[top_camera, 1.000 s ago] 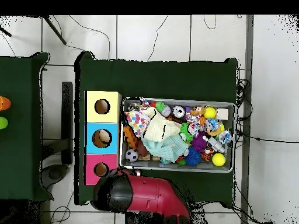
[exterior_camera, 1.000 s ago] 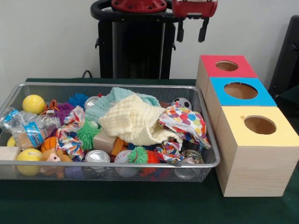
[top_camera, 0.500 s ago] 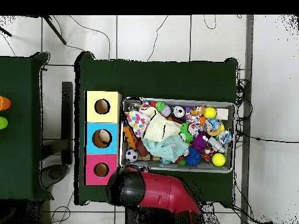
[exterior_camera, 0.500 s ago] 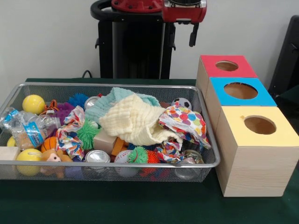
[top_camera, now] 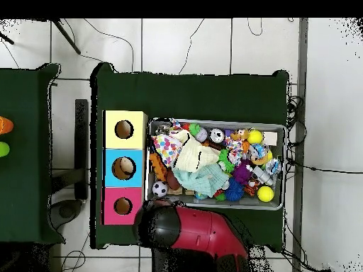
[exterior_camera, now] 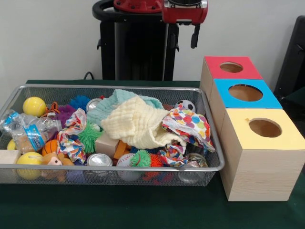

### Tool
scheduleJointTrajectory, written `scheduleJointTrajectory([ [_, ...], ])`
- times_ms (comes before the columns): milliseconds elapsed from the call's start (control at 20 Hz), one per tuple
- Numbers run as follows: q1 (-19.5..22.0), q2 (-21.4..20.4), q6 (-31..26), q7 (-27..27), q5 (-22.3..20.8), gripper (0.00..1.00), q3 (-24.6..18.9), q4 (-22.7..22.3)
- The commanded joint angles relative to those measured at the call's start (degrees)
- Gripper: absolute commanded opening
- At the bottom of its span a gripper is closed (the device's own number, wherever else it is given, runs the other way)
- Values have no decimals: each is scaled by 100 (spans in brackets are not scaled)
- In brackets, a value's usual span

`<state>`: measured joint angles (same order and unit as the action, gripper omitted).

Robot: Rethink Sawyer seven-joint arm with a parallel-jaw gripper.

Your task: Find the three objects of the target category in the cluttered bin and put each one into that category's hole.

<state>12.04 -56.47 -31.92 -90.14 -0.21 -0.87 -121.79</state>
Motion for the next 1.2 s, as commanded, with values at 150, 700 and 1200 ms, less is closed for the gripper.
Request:
scheduleJointTrajectory([
  [150,305,96,-1050,107,-153,100,-562,627],
  [700,830,815,-777,529,-614,100,-748,1158],
  [1200,1418,1106,-1133,900,-963,100,-1067,1561],
])
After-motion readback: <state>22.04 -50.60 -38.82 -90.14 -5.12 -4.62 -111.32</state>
